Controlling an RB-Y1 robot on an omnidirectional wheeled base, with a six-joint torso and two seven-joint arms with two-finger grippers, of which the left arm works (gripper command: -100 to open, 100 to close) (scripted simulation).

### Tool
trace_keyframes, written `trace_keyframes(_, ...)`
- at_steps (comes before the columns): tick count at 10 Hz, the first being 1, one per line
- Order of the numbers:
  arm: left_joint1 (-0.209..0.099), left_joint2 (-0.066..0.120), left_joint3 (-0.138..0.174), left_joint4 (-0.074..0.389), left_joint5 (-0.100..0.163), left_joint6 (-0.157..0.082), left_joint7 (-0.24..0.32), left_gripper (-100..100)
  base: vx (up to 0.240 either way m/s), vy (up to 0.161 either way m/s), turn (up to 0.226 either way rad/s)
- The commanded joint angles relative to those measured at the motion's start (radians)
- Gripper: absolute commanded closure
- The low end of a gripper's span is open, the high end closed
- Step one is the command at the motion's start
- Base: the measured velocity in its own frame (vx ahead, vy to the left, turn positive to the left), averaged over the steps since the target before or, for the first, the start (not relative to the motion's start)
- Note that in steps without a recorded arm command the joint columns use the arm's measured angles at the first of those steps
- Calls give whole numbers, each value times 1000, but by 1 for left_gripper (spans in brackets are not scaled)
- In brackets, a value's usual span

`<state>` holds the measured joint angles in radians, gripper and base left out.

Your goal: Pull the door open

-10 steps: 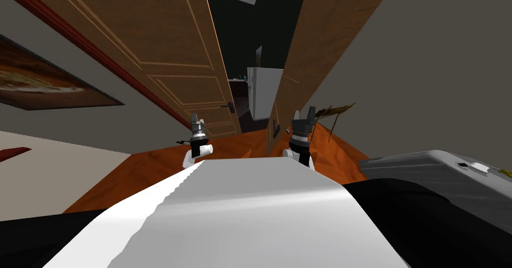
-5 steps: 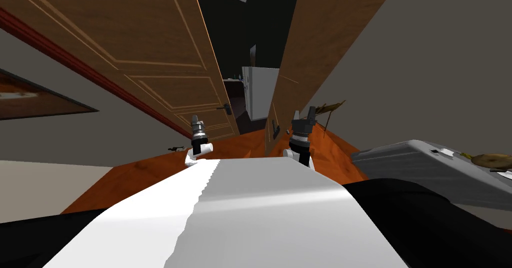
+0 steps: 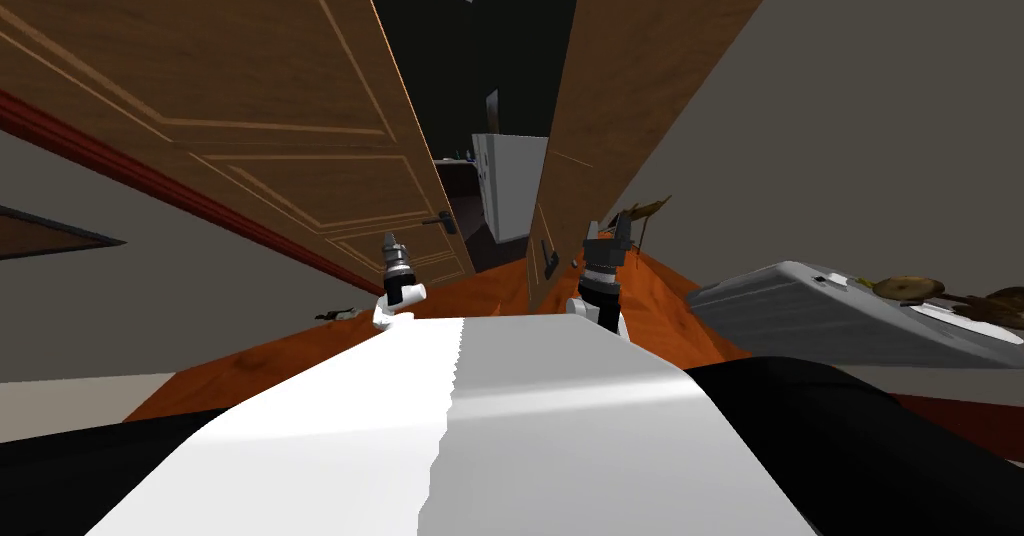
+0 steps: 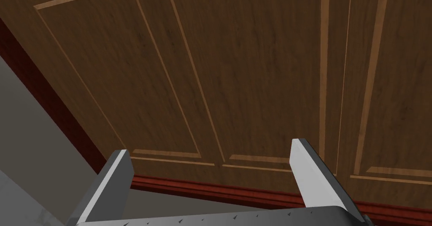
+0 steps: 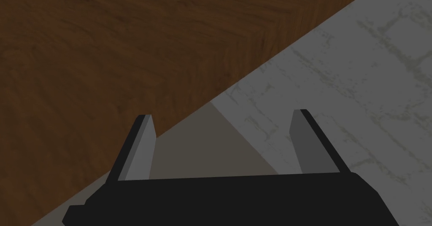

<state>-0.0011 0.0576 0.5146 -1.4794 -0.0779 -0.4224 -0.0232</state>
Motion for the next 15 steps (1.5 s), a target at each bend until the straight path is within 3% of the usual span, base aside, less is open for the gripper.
trace_keyframes(1, -28, -10, 28, 50, -7, 4, -7, -100, 76, 80, -181)
trace_keyframes(2, -28, -10, 28, 52, -7, 4, -7, -100, 52, 52, -28)
trace_keyframes(4, -65, -17, 63, 108, -14, 18, -13, -100, 44, 45, -154)
trace_keyframes(5, -65, -17, 63, 108, -14, 18, -13, -100, 36, 49, -48)
trace_keyframes(15, -226, -65, 214, 346, -45, 76, -37, -100, 57, 68, -141)
